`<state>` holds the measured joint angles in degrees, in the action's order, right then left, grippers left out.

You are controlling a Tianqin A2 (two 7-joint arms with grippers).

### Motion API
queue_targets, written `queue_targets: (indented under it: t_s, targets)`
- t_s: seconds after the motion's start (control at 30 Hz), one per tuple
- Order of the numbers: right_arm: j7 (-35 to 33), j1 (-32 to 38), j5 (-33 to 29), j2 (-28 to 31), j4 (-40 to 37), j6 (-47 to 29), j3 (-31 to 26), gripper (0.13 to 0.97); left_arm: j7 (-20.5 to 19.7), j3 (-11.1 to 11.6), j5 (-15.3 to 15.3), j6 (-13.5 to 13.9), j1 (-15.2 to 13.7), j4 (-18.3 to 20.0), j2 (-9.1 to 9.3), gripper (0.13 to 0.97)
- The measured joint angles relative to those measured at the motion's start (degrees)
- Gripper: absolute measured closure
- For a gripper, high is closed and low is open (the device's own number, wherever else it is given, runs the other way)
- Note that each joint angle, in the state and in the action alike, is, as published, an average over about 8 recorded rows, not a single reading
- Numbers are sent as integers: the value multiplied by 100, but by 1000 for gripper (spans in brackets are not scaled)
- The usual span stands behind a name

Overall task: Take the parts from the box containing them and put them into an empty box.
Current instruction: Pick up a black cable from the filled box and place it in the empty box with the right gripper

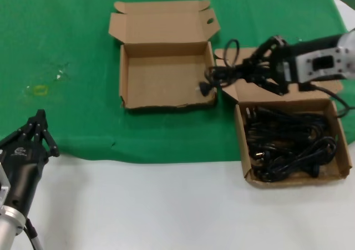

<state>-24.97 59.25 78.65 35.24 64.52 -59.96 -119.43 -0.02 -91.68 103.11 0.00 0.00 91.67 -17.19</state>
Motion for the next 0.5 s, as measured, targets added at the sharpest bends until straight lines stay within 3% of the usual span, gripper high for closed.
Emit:
queue_targets:
  t_s: [0.27,0.5]
  targets:
    - [-669,300,106,-872,-1060,570,-28,881,0,0,0,0,0,0,0,953]
    - [-1784,709,393,-1724,-2544,1054,126,881,0,0,0,0,0,0,0,953]
